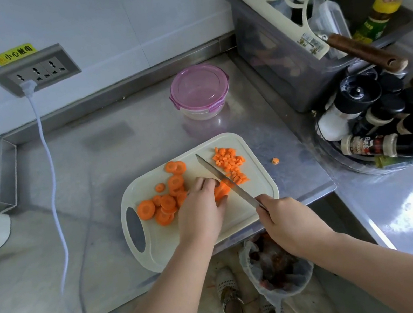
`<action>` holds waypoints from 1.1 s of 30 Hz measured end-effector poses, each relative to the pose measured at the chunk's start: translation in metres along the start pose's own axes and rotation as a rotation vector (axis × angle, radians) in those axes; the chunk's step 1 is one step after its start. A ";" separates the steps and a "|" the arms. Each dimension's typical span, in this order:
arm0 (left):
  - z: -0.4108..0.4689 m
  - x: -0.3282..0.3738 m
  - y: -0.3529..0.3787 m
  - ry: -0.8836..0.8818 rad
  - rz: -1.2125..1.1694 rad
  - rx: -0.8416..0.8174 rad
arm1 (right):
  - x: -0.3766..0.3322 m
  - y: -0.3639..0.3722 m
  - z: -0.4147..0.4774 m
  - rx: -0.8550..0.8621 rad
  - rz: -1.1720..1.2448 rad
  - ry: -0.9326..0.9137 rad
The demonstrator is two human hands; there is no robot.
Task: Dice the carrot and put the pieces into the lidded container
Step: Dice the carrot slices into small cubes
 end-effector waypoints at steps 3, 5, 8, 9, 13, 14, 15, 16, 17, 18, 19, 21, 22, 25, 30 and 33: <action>0.001 0.002 0.003 0.017 0.010 -0.003 | -0.004 0.005 0.000 -0.019 -0.058 -0.012; 0.002 0.000 0.006 0.006 0.015 -0.009 | -0.004 0.007 0.001 -0.033 -0.074 -0.006; 0.002 -0.004 0.009 0.000 0.020 -0.023 | -0.004 0.010 0.002 -0.040 -0.087 -0.009; 0.002 -0.004 0.009 -0.001 0.024 -0.026 | -0.005 0.010 0.002 -0.042 -0.095 -0.008; 0.003 -0.004 0.009 -0.003 0.040 -0.033 | -0.007 0.011 0.004 -0.049 -0.182 -0.014; 0.004 -0.004 0.008 -0.002 0.043 -0.034 | -0.009 0.012 0.005 -0.058 -0.217 -0.029; 0.004 -0.004 0.008 -0.001 0.045 -0.035 | -0.010 0.014 0.005 -0.071 -0.255 -0.048; 0.004 -0.004 0.008 0.001 0.046 -0.035 | -0.011 0.015 0.005 -0.080 -0.279 -0.057; 0.004 -0.004 0.009 0.003 0.047 -0.035 | -0.011 0.015 0.005 -0.080 -0.281 -0.054; 0.005 -0.004 0.009 0.007 0.047 -0.034 | -0.010 0.014 0.005 -0.078 -0.273 -0.046; 0.005 -0.005 0.010 0.011 0.047 -0.034 | -0.009 0.014 0.005 -0.074 -0.265 -0.034; 0.005 -0.005 0.010 0.017 0.046 -0.033 | -0.007 0.014 0.006 -0.069 -0.233 -0.003; 0.005 -0.005 0.011 0.018 0.046 -0.032 | -0.007 0.015 0.006 -0.072 -0.224 0.006; 0.005 -0.005 0.013 0.019 0.057 -0.041 | -0.006 0.018 0.008 -0.090 -0.231 0.026; 0.004 -0.007 0.015 0.015 0.033 -0.032 | -0.005 0.021 0.010 -0.124 -0.217 0.048; 0.004 -0.008 0.016 0.017 0.034 -0.035 | -0.004 0.026 0.011 -0.160 -0.232 0.059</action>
Point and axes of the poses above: each hand's wrist, its own z-axis towards the middle knuckle, its own y-axis out of the palm, x = y × z, the point moved 8 cm from there along z, towards the middle knuckle, and after that the axes turned 4 degrees about -y, right-handed, at the moved point
